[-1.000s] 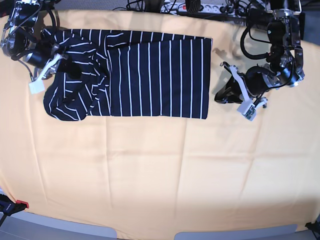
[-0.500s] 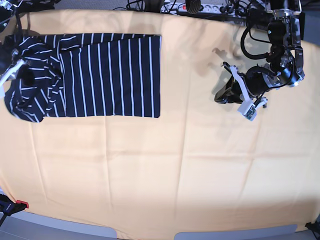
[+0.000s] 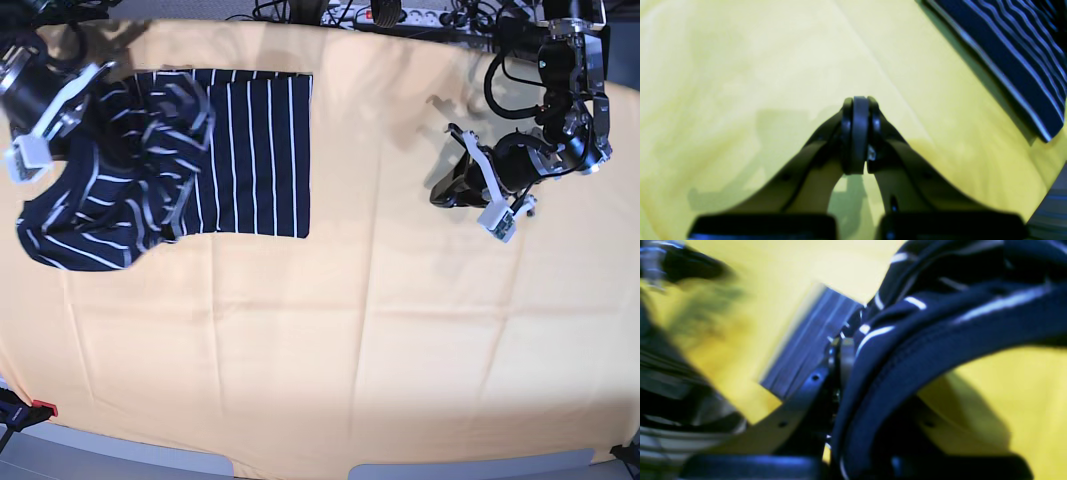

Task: Fold the T-shirt properly
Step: 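Lift the sleeve end with the right gripper and fold it over the bundle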

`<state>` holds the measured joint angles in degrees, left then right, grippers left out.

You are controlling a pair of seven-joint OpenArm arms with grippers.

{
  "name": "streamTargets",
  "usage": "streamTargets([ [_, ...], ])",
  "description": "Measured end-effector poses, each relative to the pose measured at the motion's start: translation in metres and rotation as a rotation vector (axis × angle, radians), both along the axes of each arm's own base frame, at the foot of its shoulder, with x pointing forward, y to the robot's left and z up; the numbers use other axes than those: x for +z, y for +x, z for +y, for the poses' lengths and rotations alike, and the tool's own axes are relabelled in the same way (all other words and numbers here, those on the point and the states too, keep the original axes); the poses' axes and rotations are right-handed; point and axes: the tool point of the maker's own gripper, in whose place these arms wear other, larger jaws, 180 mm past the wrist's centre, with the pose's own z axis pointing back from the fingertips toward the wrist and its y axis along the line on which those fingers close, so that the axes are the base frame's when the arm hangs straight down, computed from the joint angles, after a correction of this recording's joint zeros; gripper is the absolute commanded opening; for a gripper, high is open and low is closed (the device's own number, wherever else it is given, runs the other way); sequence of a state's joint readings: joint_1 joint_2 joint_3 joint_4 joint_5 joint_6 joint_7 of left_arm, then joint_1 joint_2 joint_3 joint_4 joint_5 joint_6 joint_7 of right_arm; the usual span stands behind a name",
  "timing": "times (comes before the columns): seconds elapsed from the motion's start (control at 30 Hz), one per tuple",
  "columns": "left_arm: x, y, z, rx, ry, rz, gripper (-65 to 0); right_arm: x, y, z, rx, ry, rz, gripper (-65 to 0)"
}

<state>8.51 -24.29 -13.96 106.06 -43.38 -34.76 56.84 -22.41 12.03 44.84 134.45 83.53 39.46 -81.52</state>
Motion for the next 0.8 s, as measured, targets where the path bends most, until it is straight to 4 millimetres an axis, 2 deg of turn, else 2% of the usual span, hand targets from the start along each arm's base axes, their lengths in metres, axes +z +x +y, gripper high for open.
streamTargets([
  [0.1, -0.001, -0.001, 0.001, -0.001, 0.002, 0.004, -65.0, -0.005, 0.001, 0.03, 0.052, 0.09, 0.01, -65.0],
  [0.17, 0.0, -0.001, 0.0, -0.002, 0.001, 0.006, -65.0, -0.008, 0.0, 0.056, 0.115, 0.143, 0.02, -65.0],
  [0.3, 0.004, -0.001, -0.004, -0.008, -0.038, 0.005, -65.0, -0.015, 0.013, 0.099, 0.19, 0.161, 0.014, -65.0],
  [0.5, 0.002, -0.003, -0.004, -0.013, -0.032, 0.018, -65.0, -0.059, 0.037, 0.137, 0.232, 0.169, 0.111, -64.1],
  [0.53, 0.002, -0.004, -0.004, -0.014, -0.029, 0.02, -65.0, -0.067, 0.04, 0.144, 0.249, 0.169, 0.133, -56.5],
  [0.6, 0.001, -0.004, -0.002, -0.015, -0.022, 0.022, -65.0, -0.078, 0.04, 0.165, 0.315, 0.201, 0.178, -33.9],
  [0.63, 0.001, -0.004, 0.0, -0.016, -0.016, 0.022, -65.0, -0.081, 0.036, 0.177, 0.358, 0.209, 0.196, -24.6],
  [0.67, 0.002, -0.004, 0.001, -0.017, -0.011, 0.021, -65.0, -0.079, 0.03, 0.189, 0.41, 0.227, 0.205, -19.2],
  [0.8, 0.002, -0.004, 0.004, -0.019, -0.001, 0.022, -65.0, -0.041, -0.002, 0.241, 0.666, 0.37, 0.185, -18.3],
])
